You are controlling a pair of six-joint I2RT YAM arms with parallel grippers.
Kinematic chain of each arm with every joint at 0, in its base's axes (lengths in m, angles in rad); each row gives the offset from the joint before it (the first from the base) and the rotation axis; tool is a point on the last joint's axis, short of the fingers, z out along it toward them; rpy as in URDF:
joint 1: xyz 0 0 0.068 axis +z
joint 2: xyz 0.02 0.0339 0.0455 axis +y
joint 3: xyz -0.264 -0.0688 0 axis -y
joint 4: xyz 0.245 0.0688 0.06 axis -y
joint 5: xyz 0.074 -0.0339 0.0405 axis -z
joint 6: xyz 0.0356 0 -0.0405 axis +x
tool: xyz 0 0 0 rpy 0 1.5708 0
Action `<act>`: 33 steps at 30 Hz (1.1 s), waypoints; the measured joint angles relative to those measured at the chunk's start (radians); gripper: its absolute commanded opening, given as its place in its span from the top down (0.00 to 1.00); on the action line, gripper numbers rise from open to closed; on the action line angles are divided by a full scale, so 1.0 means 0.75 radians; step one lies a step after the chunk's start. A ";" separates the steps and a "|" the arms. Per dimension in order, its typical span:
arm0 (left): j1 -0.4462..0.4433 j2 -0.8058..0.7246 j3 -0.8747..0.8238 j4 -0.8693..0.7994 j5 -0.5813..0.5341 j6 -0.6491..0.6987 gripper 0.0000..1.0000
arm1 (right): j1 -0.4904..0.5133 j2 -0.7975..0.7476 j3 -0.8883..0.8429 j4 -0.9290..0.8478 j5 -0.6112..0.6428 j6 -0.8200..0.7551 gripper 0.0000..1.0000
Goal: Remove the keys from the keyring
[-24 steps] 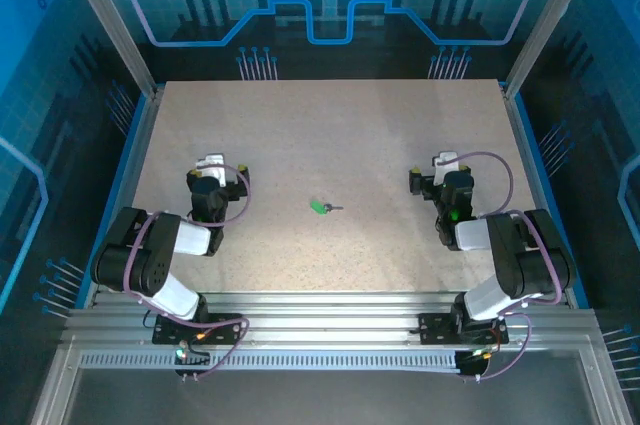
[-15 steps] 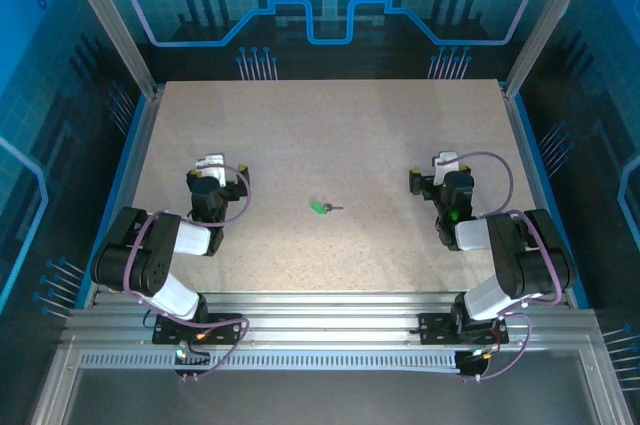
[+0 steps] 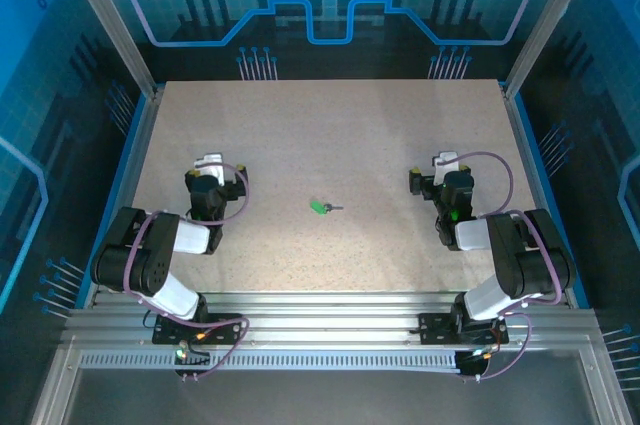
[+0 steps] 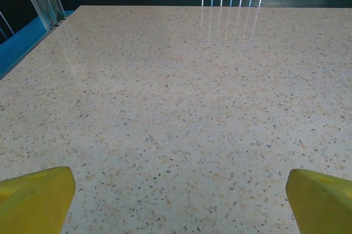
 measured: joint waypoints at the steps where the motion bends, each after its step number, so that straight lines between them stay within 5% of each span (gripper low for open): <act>1: 0.001 -0.001 0.001 -0.002 0.000 -0.001 0.00 | 0.004 -0.002 0.001 -0.007 0.008 -0.001 0.00; 8: -0.003 -0.217 0.097 -0.327 -0.021 -0.026 0.01 | 0.107 -0.260 0.033 -0.234 0.124 -0.026 0.00; 11: -0.002 -0.378 0.184 -0.495 -0.037 -0.146 0.01 | 0.094 -0.451 0.122 -0.407 0.154 0.141 0.00; 13: 0.011 -0.460 0.247 -0.607 -0.007 -0.271 0.03 | 0.045 -0.553 0.166 -0.500 0.104 0.296 0.13; 18: 0.030 -0.526 0.349 -0.826 0.295 -0.486 0.49 | -0.094 -0.619 0.215 -0.712 -0.178 0.551 0.44; 21: -0.030 -0.512 0.377 -0.956 0.467 -0.551 0.74 | -0.086 -0.619 0.255 -0.889 -0.334 0.639 0.48; 23: -0.114 -0.479 0.398 -1.029 0.550 -0.567 0.82 | -0.082 -0.619 0.282 -0.980 -0.422 0.678 0.51; 29: -0.457 -0.274 0.520 -1.228 0.663 -0.542 0.71 | 0.017 -0.603 0.350 -1.197 -0.566 0.715 0.55; 33: -0.631 -0.088 0.596 -1.318 0.651 -0.519 0.72 | 0.079 -0.558 0.359 -1.262 -0.607 0.726 0.55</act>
